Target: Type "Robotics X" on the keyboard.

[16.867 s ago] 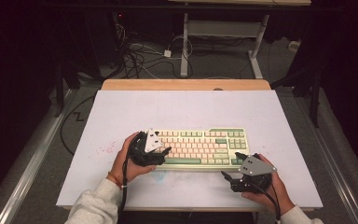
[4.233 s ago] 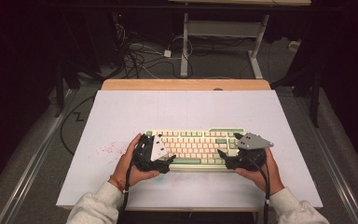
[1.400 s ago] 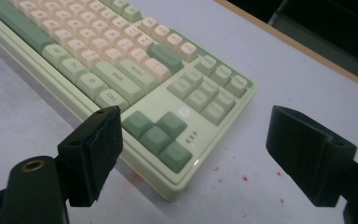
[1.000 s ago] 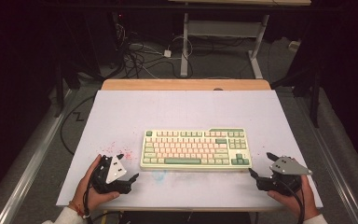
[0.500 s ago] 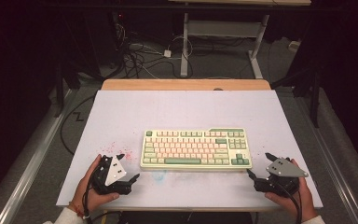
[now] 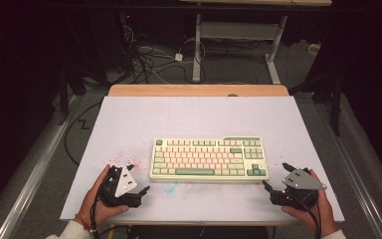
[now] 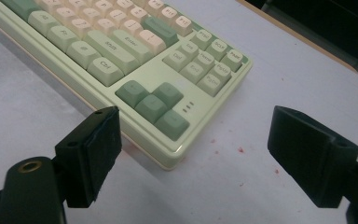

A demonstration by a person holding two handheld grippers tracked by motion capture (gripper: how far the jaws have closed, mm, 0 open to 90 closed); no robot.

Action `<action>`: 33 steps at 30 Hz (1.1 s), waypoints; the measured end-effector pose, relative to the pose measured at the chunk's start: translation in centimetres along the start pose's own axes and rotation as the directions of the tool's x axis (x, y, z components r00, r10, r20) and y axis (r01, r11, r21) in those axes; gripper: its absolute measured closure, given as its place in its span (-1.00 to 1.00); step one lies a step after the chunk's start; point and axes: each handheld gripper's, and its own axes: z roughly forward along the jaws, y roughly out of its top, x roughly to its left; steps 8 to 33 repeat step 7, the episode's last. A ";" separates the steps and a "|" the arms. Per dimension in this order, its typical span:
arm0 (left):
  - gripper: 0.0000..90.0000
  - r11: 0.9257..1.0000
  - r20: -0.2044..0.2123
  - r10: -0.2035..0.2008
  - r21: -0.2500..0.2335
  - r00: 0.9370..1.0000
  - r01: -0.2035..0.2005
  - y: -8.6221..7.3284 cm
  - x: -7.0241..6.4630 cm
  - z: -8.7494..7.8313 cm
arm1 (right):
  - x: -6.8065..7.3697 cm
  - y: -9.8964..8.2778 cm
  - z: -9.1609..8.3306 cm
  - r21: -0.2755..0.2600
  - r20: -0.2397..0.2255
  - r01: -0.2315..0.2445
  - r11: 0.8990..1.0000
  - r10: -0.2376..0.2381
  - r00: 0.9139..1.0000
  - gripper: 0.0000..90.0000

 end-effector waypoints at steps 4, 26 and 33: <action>-0.66 1.000 0.004 0.001 0.009 1.000 -0.001 0.0 0.0 0.2 | 0.0 -0.1 0.1 0.011 0.001 -0.002 1.000 0.002 1.000 -0.60; -0.66 1.000 0.001 0.004 0.010 1.000 -0.004 0.2 0.0 0.3 | 0.0 -0.1 0.1 0.011 0.001 -0.002 1.000 0.002 1.000 -0.59; -0.66 1.000 0.001 0.004 0.010 1.000 -0.004 0.2 0.0 0.3 | 0.0 -0.1 0.1 0.011 0.001 -0.002 1.000 0.002 1.000 -0.59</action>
